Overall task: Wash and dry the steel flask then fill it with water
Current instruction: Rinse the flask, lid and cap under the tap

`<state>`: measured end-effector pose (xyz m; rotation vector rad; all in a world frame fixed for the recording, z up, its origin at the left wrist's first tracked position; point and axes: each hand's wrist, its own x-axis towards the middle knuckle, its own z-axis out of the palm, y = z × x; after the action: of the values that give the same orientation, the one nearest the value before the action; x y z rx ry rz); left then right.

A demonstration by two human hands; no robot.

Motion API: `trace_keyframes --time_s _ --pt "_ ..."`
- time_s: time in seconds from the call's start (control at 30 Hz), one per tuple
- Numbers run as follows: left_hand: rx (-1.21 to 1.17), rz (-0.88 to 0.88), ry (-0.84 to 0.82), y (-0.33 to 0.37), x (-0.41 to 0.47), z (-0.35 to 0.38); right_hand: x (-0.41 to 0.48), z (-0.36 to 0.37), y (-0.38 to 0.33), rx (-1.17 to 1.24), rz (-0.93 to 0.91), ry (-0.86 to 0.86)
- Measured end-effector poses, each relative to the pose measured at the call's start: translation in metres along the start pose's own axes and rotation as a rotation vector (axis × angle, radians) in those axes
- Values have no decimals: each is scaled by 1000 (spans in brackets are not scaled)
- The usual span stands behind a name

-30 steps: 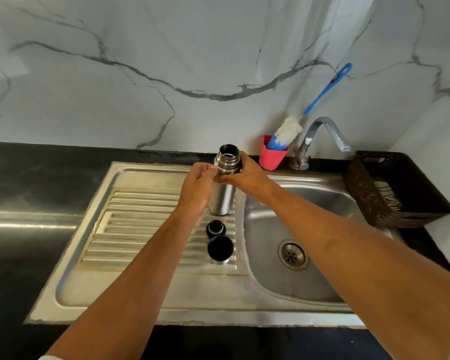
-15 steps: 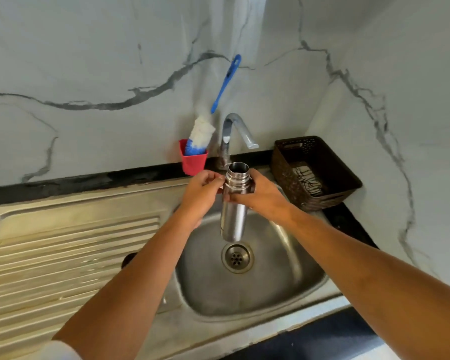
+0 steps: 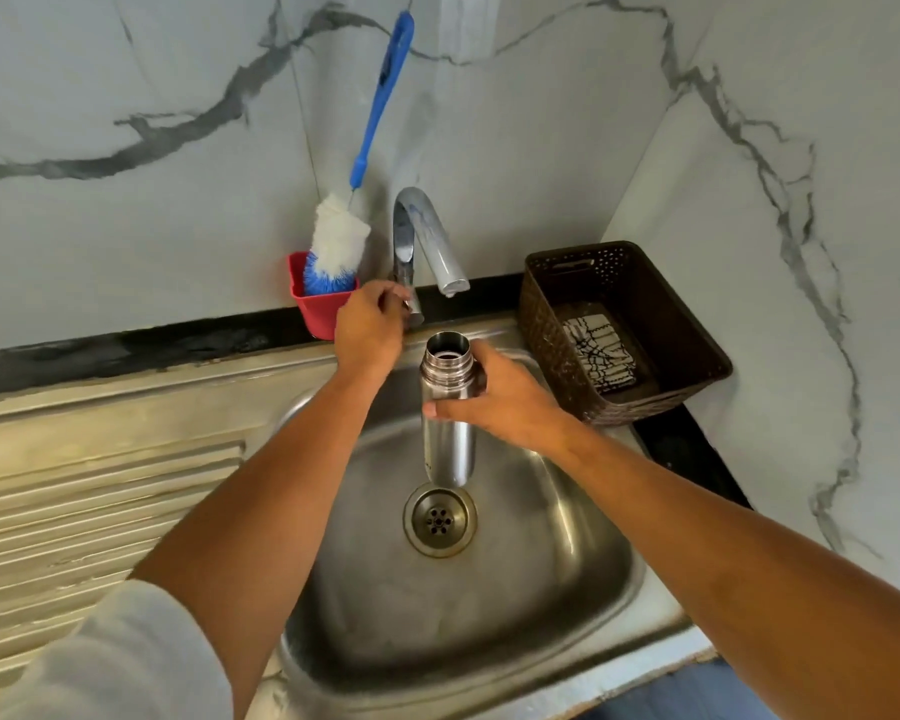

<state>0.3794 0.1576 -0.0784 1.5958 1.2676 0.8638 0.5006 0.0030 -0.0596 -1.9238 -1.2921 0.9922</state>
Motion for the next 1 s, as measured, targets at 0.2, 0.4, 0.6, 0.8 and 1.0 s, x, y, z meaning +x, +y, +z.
trace_keyframes --time_s 0.2,0.4,0.6,0.8,1.0 --pt "-150 -172 75 -38 -3 -5 13 13 5 25 9 -15" --pt "-393 -327 79 -33 -45 2 13 16 6 70 27 -14" --pt "-535 -508 -243 -20 -93 5 7 10 -1 238 81 -38" --pt "-569 -455 -237 -3 -112 2 1 29 5 482 105 186" --pt "-544 -210 -270 -9 -145 24 4 47 -2 567 182 319"
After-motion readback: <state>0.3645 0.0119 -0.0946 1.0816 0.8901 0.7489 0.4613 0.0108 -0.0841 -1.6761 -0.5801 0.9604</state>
